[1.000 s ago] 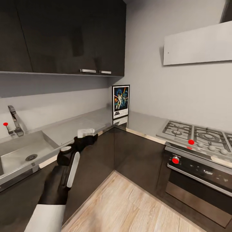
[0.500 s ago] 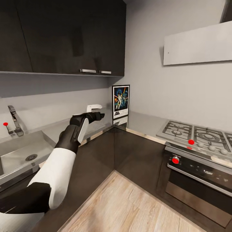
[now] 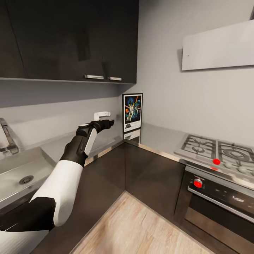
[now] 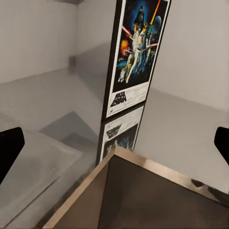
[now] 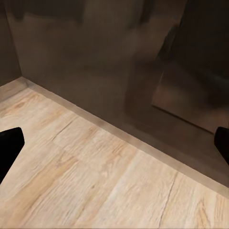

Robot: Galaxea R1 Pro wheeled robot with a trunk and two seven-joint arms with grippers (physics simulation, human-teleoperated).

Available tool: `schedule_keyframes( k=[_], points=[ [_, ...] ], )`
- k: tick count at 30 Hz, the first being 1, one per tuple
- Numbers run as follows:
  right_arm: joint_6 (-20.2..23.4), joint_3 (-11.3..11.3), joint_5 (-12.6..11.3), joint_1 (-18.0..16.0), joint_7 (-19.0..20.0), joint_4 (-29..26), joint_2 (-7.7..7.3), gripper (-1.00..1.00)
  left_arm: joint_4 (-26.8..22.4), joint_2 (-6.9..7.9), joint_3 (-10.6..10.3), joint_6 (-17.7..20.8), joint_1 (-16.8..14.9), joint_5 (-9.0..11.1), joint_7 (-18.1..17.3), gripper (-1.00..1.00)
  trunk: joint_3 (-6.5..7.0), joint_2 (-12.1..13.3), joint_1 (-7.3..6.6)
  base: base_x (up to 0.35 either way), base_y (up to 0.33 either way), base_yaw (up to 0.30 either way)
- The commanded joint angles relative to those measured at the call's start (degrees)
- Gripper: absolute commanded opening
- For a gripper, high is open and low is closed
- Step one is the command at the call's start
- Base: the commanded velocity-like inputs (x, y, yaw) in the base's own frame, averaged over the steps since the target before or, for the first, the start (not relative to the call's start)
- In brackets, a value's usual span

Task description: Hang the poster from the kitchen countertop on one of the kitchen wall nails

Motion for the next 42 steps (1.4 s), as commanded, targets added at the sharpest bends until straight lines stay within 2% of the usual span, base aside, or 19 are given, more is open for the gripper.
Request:
schedule_keyframes(
  k=[1, 28, 34, 38, 42],
  points=[
    [-0.02, 0.09, 0.08, 0.02, -0.25, 0.13, -0.01, 1.00, -0.05, -0.01, 0.04, 0.29, -0.03, 0.45, 0.04, 1.00, -0.05, -0.03, 0.04, 0.332, 0.000, 0.000],
    [0.23, 0.22, 0.09, 0.02, -0.25, 1.70, 0.01, 1.00, -0.11, -0.01, 0.09, 0.43, -0.03, 0.44, 0.13, 1.00, -0.05, -0.03, 0.04, 0.277, 0.000, 0.000],
    [0.31, 0.31, 0.09, -0.06, -0.16, 6.45, 0.51, 1.00, -0.12, -0.01, 0.09, 0.45, -0.03, 0.45, 0.13, 1.00, -0.05, -0.03, 0.04, 0.166, 0.000, 0.000],
    [0.52, 0.17, 0.04, -0.07, -0.11, 16.55, 1.09, 1.00, -0.06, -0.01, 0.09, 0.46, -0.03, 0.45, 0.13, 1.00, -0.05, -0.03, 0.04, 0.072, 0.008, 0.000],
    [0.54, 0.13, 0.03, -0.07, -0.11, 19.98, 1.13, 1.00, -0.12, -0.01, 0.09, 0.48, -0.03, 0.45, 0.13, 1.00, -0.05, -0.03, 0.04, 0.252, 0.024, 0.000]
  ],
)
